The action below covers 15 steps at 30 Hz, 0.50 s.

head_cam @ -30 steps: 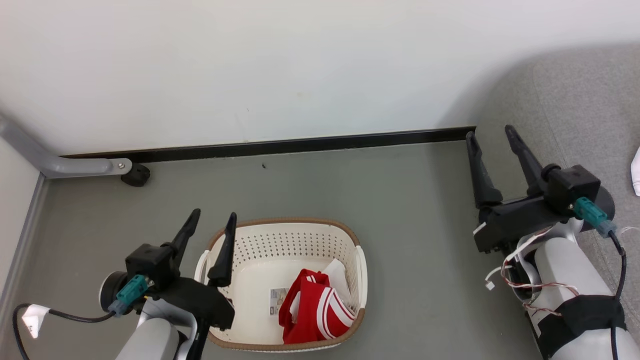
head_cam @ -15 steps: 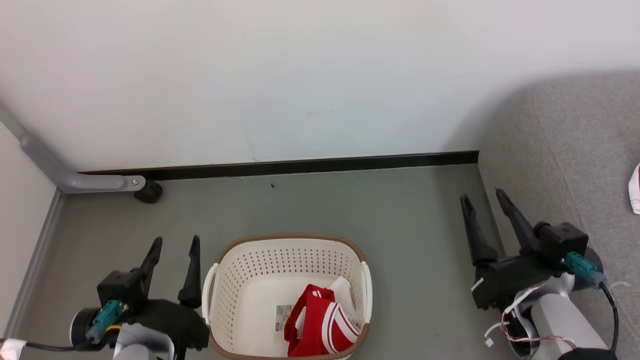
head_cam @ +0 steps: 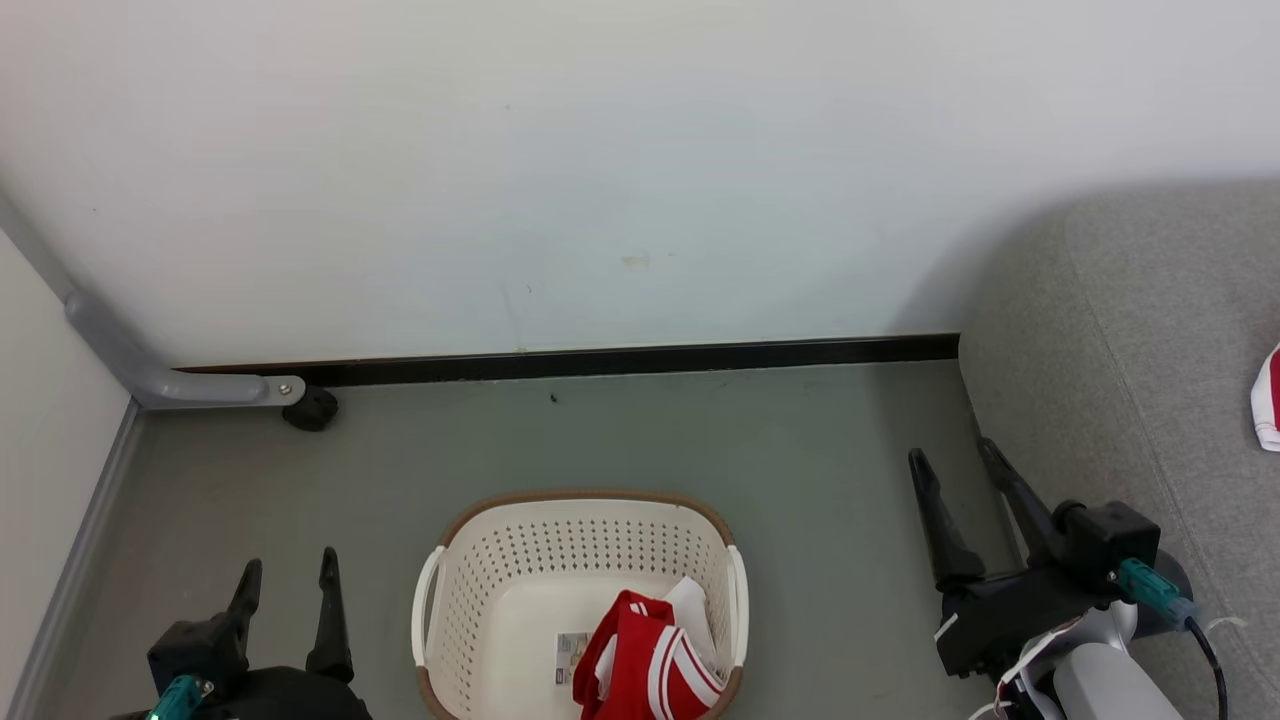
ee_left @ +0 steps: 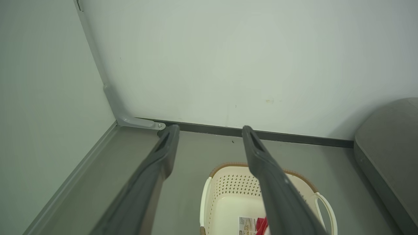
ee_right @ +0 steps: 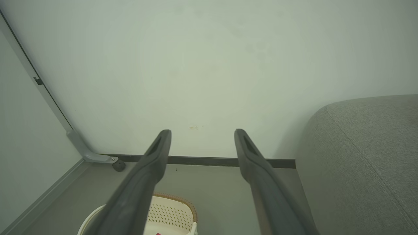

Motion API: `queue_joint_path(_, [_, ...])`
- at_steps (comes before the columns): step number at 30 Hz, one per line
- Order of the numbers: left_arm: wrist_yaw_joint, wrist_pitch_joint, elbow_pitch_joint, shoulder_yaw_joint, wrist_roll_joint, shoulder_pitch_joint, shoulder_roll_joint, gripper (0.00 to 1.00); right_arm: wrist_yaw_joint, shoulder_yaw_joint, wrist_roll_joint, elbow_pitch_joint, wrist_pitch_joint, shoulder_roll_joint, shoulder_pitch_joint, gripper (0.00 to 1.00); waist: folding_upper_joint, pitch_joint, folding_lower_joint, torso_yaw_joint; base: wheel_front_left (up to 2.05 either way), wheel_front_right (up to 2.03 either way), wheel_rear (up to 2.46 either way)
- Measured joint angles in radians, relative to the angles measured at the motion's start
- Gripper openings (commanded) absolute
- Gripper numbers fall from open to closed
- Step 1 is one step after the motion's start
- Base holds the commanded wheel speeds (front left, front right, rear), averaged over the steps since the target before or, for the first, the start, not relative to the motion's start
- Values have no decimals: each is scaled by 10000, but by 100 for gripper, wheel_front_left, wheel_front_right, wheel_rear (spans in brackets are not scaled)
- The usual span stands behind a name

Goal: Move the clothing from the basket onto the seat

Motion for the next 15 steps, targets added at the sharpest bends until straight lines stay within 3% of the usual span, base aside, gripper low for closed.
queue_joint_path(15, [138, 0, -336, 610, 495, 555, -35, 100, -408, 219, 125, -257, 2, 23, 293, 100, 1, -71, 1, -3, 0, 0, 0])
